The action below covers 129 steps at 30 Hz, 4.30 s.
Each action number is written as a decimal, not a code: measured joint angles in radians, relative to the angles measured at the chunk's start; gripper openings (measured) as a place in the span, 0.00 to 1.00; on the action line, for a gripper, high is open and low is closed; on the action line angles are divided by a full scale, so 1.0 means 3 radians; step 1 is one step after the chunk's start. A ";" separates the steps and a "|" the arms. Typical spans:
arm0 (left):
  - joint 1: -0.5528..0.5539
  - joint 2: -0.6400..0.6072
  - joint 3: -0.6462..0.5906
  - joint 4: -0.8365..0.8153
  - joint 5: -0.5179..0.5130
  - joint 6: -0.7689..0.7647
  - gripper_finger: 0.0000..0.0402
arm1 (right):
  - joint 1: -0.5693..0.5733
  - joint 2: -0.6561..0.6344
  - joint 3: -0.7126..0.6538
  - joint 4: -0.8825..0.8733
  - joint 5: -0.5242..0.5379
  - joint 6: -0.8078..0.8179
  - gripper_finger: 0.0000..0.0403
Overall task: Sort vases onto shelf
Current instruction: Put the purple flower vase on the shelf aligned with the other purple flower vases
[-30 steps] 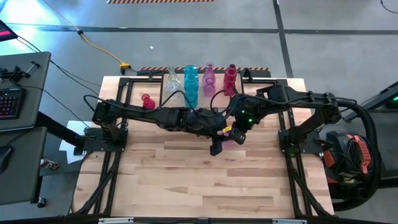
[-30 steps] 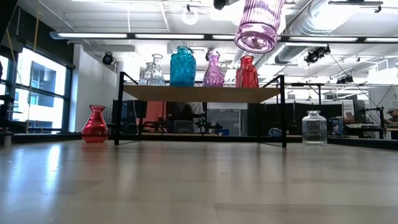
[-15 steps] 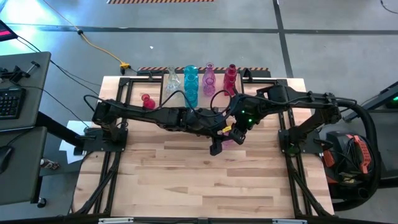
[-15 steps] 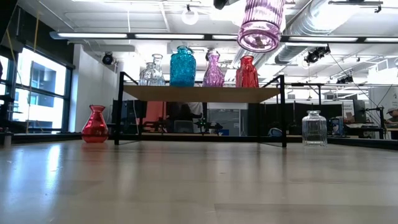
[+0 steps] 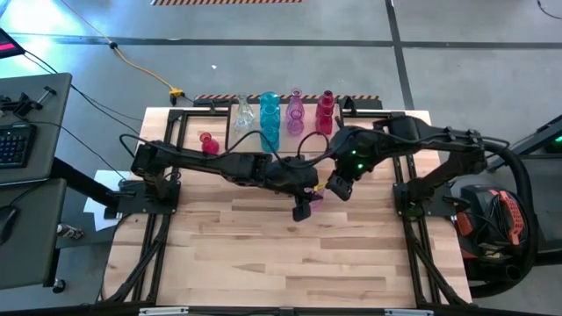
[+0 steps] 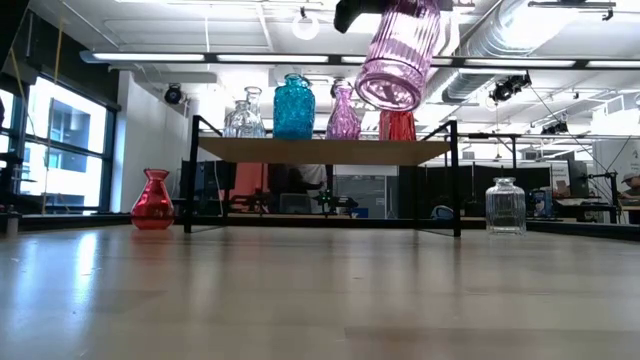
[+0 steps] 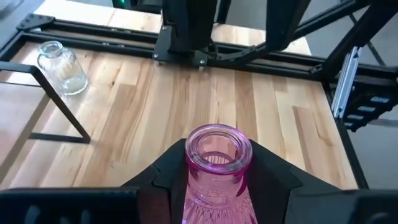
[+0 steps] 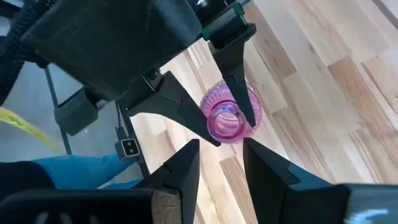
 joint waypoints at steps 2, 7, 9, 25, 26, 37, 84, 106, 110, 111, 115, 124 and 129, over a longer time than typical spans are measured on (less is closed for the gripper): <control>0.0000 -0.0003 0.0003 -0.0001 -0.0005 -0.0057 0.29 | 0.0000 -0.0048 0.0000 0.0012 -0.0008 0.0000 0.26; -0.0022 -0.0005 0.0004 -0.0024 -0.0005 -0.0074 0.30 | 0.0000 -0.0262 0.0000 0.0060 -0.0018 0.0026 0.26; -0.0039 -0.0033 0.0004 -0.0045 -0.0004 -0.0075 0.30 | 0.0000 -0.0361 0.0000 0.0102 -0.0020 0.0025 0.26; -0.0324 -0.0441 0.0013 -0.0589 -0.1326 -0.0432 0.30 | 0.0000 -0.0995 -0.0001 0.0340 0.0319 -0.0119 0.26; -0.0360 -0.0451 0.0013 -0.0659 -0.1448 -0.0470 0.30 | 0.0000 -0.1014 -0.0001 0.0340 0.0340 -0.0150 0.26; -0.0701 -0.0472 0.0013 -0.0856 -0.2635 -0.1226 0.30 | 0.0000 -0.1175 -0.0005 0.0365 0.0475 -0.0582 0.26; 0.0204 -0.0446 -0.1169 0.1590 -0.2673 -0.0130 0.30 | 0.0004 -0.3443 -0.2511 0.2033 0.0691 -0.1192 0.26; 0.0456 -0.0450 -0.1409 0.2014 -0.2513 -0.0077 0.30 | 0.0003 -0.4401 -0.4160 0.2802 0.0491 -0.1030 0.26; 0.0486 -0.0450 -0.1409 0.2010 -0.2511 -0.0072 0.30 | 0.0004 -0.4401 -0.4315 0.2800 0.0494 -0.0949 0.26; 0.0493 -0.0450 -0.1409 0.2006 -0.2500 -0.0071 0.30 | 0.0004 -0.4401 -0.4352 0.2800 0.0502 -0.0921 0.26; 0.0534 -0.0450 -0.1409 0.1946 -0.2413 -0.0075 0.30 | 0.0004 -0.4401 -0.4499 0.2802 0.0503 -0.0769 0.26; 0.0554 -0.0450 -0.1409 0.1916 -0.2399 -0.0156 0.30 | 0.0004 -0.4399 -0.4622 0.2792 0.0530 -0.0637 0.26; 0.0554 -0.0450 -0.1409 0.1914 -0.2389 -0.0157 0.30 | 0.0004 -0.4399 -0.4622 0.2675 0.0566 -0.0637 0.26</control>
